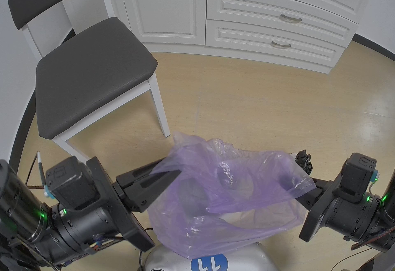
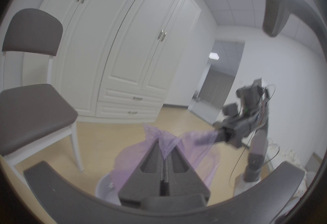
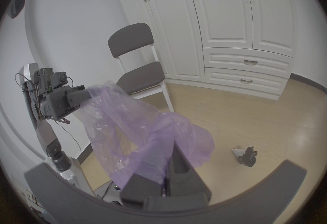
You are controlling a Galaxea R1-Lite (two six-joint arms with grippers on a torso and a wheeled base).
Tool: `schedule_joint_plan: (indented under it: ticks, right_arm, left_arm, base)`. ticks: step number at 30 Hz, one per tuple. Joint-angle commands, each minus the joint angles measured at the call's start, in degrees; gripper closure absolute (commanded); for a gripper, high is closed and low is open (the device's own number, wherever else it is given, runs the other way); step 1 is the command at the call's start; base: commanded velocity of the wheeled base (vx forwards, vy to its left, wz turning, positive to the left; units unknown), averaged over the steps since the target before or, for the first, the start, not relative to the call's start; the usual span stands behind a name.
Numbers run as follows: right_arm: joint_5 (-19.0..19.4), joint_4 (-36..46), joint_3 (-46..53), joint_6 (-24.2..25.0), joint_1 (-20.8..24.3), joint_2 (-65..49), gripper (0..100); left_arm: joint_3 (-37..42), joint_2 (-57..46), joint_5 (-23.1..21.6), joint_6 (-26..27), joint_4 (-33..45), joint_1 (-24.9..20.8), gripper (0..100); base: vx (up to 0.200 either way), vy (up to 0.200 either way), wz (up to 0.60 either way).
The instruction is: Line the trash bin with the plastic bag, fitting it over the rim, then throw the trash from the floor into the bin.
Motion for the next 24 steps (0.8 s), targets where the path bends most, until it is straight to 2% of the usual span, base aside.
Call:
schedule_joint_plan:
  ticks: [1, 3, 13, 16, 19, 24]
  right_arm:
    - [0.0, -3.5, 0.6, 2.7, 3.7, 4.7, 100]
    - [-0.1, -5.5, 0.6, 3.5, 4.0, 6.4, 100]
    - [-1.3, -20.2, 0.8, 4.8, 4.8, 13.8, 100]
    - [-2.6, -20.9, 1.1, 4.5, 4.9, 14.2, 100]
    - [-5.6, -21.1, 1.5, 4.0, 6.7, 14.9, 100]
    - [-6.9, -21.1, 1.7, 4.0, 7.8, 16.4, 100]
  left_arm:
    - [1.5, 5.7, 1.1, -3.4, -10.7, -8.3, 100]
    - [1.9, 6.7, 1.7, -3.4, -13.4, -8.6, 100]
    - [1.8, 8.6, 2.2, -3.5, -13.4, -8.4, 100]
    - [1.7, 10.4, 2.3, -4.1, -13.4, -7.8, 100]
    - [1.5, 11.9, 2.3, -5.1, -13.4, -7.5, 100]
    - [1.3, 12.7, 2.3, -5.4, -13.4, -6.7, 100]
  base:
    - [0.000, 0.000, 0.00]
    - [0.000, 0.000, 0.00]
    - [0.000, 0.000, 0.00]
    - [0.000, 0.000, 0.00]
    - [0.000, 0.000, 0.00]
    - [0.000, 0.000, 0.00]
